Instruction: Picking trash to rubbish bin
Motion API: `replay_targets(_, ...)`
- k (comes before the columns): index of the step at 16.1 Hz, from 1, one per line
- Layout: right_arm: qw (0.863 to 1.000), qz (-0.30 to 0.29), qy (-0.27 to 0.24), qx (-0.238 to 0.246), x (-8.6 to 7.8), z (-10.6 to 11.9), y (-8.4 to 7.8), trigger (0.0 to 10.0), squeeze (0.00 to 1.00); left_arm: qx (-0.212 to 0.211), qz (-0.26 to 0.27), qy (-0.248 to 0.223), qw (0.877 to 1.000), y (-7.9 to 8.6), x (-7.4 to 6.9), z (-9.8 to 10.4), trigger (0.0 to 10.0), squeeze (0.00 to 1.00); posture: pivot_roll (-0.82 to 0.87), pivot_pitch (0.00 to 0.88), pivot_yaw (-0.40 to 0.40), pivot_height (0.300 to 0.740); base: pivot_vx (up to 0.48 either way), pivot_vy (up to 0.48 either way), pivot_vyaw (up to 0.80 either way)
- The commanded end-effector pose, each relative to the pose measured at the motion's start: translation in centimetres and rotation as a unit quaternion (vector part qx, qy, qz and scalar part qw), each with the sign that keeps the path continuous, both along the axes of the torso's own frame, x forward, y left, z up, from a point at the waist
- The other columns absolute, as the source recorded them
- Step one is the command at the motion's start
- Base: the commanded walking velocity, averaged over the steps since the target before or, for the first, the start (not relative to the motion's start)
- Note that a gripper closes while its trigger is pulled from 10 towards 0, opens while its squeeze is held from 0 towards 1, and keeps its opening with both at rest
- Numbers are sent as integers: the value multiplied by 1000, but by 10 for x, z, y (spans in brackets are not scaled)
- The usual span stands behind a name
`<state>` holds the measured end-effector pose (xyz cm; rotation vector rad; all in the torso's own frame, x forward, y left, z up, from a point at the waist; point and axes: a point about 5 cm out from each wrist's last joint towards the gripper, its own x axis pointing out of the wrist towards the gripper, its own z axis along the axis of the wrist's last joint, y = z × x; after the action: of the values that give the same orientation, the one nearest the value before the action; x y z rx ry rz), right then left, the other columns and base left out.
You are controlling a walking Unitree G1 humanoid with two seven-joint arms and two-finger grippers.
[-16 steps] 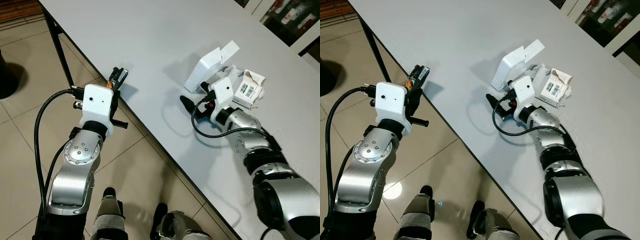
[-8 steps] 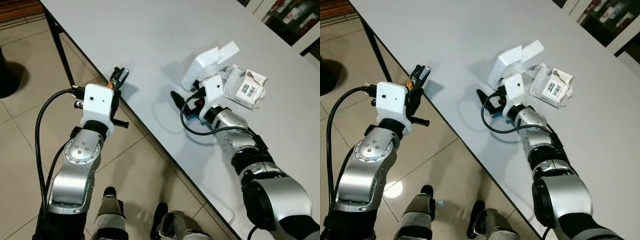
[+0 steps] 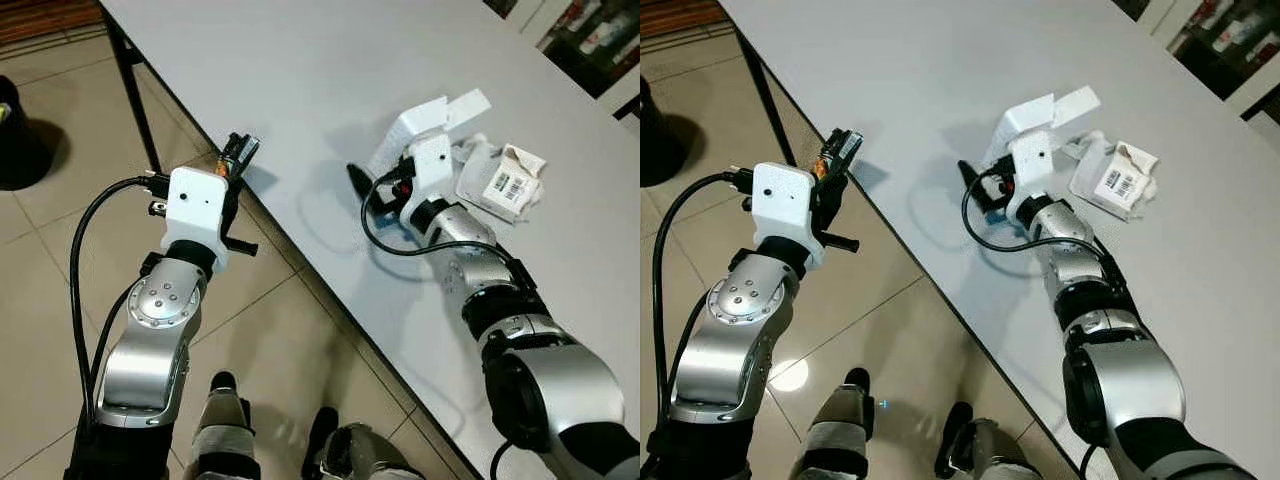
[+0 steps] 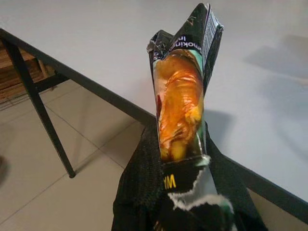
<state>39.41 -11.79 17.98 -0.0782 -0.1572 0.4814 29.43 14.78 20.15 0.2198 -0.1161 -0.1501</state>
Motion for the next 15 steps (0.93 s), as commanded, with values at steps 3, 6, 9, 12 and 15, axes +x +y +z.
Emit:
replay_targets(3, 999, -38, 2, 9, 1, -2, -11, 0, 0, 0, -18, 5, 1000, -8, 0, -2, 10000, 0, 599, 318, -221, 740, 0, 0, 0)
replay_targets(6, 999, -45, 2, 12, 1, -2, -12, 0, 0, 0, -19, 6, 1000, -9, 0, -3, 10000, 0, 597, 318, -220, 740, 0, 0, 0)
replay_targets(9, 999, -51, 2, 11, 1, -3, -15, 0, 0, -1, -21, 7, 1000, -10, 0, -3, 10000, 0, 591, 315, -219, 740, 0, 0, 0)
replay_targets(12, 998, -58, 0, 11, 1, -3, -17, 0, 0, -1, -23, 6, 1000, -11, 1, -3, 10000, 0, 590, 315, -219, 740, 0, 0, 0)
replay_targets(15, 998, -58, -4, 9, 2, -1, -18, 0, 0, -2, -23, 5, 1000, -11, 2, -3, 10000, 0, 588, 314, -221, 740, 0, 0, 0)
